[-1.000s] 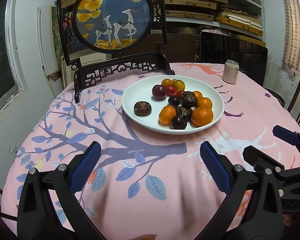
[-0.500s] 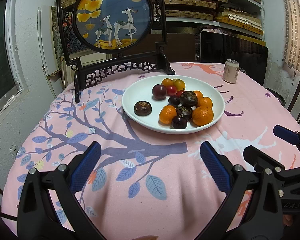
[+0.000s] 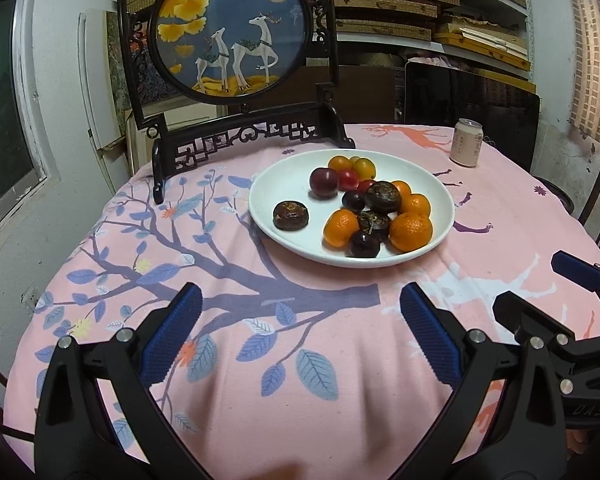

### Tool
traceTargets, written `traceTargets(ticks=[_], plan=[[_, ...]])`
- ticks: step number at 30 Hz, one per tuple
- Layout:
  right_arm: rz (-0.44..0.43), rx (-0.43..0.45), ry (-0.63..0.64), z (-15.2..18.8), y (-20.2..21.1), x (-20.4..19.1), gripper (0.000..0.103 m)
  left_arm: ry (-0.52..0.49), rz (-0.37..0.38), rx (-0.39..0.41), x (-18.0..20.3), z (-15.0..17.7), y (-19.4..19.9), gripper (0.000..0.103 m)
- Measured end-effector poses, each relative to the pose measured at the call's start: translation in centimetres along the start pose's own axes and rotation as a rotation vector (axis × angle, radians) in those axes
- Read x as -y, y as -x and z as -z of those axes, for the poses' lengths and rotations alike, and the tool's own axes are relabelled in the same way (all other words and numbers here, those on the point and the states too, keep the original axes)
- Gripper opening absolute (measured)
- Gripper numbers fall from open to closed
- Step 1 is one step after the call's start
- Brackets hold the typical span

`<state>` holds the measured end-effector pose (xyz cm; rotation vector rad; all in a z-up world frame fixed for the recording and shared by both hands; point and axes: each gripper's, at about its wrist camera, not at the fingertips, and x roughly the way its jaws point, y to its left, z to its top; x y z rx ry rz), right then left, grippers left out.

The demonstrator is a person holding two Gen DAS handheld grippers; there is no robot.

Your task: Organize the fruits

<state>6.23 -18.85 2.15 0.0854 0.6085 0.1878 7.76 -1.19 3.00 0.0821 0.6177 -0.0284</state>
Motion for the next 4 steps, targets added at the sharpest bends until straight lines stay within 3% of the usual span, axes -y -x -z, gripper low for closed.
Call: traceTargets(ticks=[4], plan=[[0.0,-0.001,0.0,0.0,-0.01,0.03,0.102,-0.003,-0.005,-0.001,-0.09,-0.1,0.04,0.101]])
